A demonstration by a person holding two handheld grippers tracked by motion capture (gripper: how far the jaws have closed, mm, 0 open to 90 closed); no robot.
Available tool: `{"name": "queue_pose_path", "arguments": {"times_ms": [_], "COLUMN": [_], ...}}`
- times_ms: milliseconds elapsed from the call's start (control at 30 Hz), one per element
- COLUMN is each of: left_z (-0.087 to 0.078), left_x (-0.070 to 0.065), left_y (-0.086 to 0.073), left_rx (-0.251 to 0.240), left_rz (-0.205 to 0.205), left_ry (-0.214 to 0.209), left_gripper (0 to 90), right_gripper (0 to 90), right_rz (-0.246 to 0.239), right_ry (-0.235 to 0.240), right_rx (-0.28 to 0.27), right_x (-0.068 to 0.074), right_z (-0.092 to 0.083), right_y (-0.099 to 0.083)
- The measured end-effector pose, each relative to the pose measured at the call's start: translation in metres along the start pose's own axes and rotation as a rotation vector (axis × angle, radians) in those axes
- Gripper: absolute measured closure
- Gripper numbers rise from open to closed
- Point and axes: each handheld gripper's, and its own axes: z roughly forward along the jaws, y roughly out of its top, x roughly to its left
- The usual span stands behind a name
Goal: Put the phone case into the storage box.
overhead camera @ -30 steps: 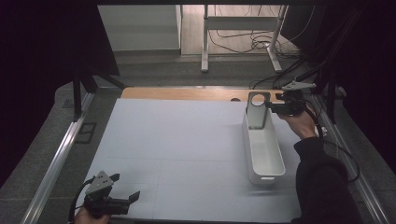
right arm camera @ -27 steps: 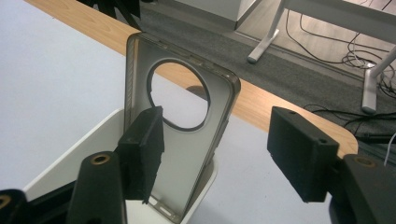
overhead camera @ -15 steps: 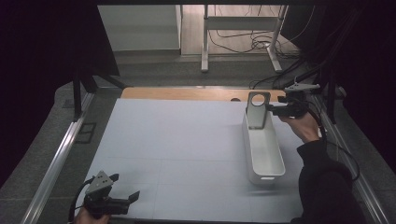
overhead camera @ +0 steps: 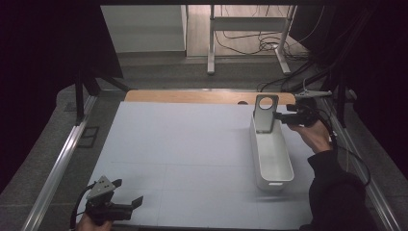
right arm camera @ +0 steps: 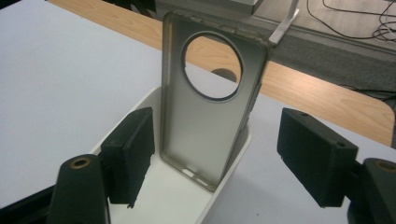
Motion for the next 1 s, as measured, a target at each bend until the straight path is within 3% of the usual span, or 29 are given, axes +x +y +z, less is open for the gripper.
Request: {"name": "queue_pose_path", "arguments": {"times_ms": [500, 1000], "left_z": [0.0, 0.0], "left_x": [0.0, -0.001], "left_y": [0.0, 0.0], "left_rx": [0.003, 0.003], "left_rz": [0.003, 0.004], "left_ry": [0.002, 0.002], "left_gripper": [0.4, 0.3], "right_gripper": [22.4, 12.2], "right_rz": [0.026, 0.022], "right_ry": [0.063, 0.052], "right_rx": [-0.012, 0.01], "right_x": [0.018, 0.038], "right_z": [-0.016, -0.028], "right_y": [-0.004, -0.014]}}
